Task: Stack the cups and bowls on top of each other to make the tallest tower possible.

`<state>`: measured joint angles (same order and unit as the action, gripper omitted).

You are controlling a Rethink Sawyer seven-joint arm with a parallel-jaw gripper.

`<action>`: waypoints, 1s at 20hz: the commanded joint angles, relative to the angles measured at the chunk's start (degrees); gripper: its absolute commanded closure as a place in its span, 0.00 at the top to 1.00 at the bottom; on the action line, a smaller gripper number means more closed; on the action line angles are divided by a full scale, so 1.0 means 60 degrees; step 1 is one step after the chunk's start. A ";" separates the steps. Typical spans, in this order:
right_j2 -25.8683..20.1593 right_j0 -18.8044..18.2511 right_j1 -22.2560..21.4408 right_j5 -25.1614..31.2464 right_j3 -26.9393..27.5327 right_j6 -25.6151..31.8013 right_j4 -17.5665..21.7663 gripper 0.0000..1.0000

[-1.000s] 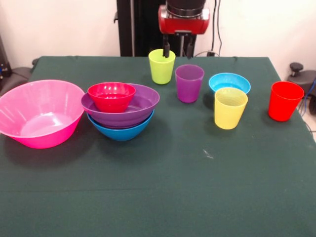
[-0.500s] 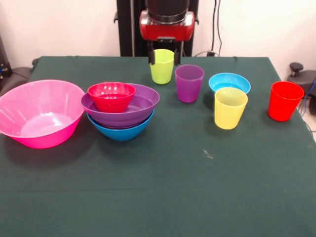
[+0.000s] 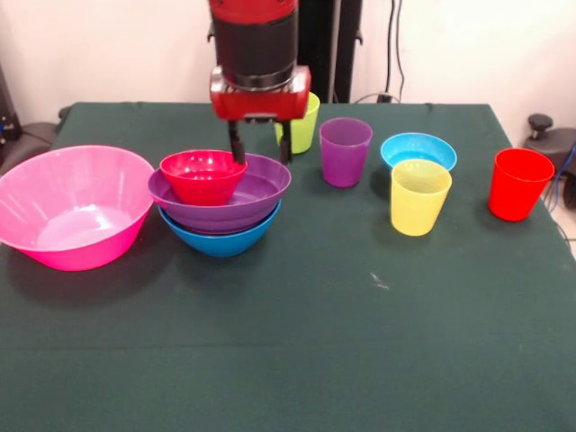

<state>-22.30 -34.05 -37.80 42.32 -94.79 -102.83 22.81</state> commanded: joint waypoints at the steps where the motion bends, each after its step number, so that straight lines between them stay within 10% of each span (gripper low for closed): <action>1: -0.1129 -0.0360 0.0626 0.1320 0.0525 0.3360 0.0897 1.00; 20: -0.1658 -0.0721 -0.1896 0.2763 -0.1217 0.2189 0.0127 1.00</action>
<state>-28.66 -37.55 -47.12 53.59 -98.52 -101.37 23.52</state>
